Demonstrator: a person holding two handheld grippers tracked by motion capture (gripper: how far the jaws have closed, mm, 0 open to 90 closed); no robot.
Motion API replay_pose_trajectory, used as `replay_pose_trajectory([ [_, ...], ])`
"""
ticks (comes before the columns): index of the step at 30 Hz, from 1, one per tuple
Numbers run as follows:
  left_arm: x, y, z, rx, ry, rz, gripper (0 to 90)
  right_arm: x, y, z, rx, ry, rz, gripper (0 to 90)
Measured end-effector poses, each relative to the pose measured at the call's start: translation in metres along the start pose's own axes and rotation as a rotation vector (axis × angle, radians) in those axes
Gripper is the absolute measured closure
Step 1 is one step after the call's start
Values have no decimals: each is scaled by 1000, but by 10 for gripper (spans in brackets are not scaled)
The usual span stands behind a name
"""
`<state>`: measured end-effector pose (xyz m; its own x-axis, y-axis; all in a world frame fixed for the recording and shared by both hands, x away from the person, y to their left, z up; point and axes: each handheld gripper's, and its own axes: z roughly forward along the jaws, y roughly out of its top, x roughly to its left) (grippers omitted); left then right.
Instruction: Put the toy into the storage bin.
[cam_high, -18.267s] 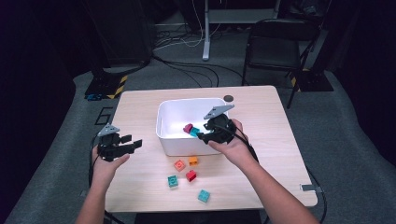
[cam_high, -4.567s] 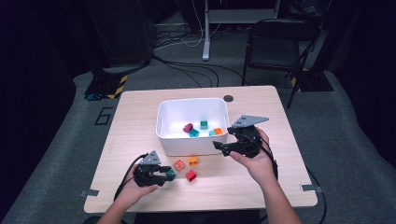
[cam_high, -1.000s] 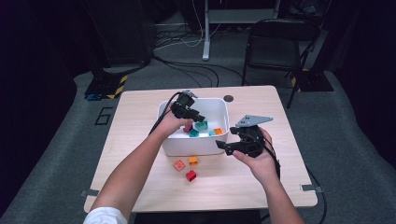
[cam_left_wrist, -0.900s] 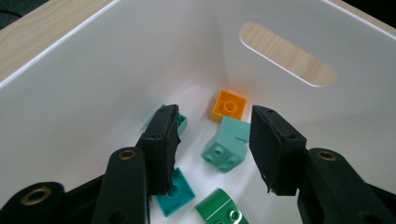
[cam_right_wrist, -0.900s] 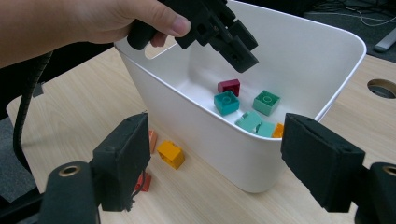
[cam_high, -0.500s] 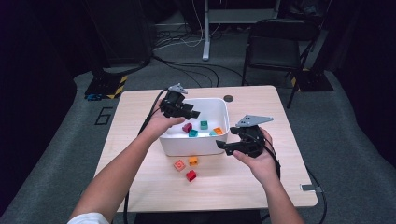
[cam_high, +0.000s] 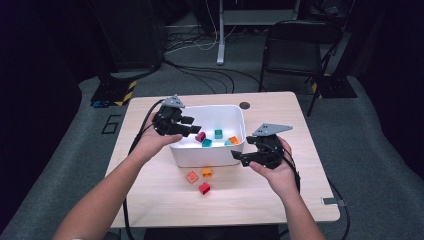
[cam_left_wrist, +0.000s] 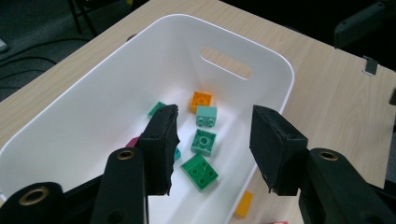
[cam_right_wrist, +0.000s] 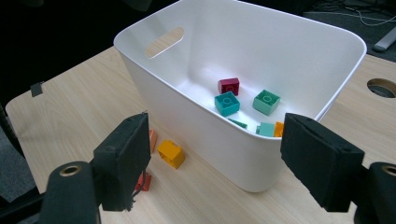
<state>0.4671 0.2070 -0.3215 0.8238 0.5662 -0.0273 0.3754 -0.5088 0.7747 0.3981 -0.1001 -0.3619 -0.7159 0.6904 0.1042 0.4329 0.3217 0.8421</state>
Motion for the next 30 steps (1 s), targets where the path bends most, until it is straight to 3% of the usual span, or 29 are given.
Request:
replay_pose_trajectory([
  [11,-21,-14,-24,-7,-18,35,516,0,0,1,1,1,-3,235],
  [24,-36,-53,-22,9,-35,19,521,1,-1,1,3,0,-4,236],
  [30,-42,-77,-14,15,-34,11,525,1,-1,1,5,-1,-3,236],
])
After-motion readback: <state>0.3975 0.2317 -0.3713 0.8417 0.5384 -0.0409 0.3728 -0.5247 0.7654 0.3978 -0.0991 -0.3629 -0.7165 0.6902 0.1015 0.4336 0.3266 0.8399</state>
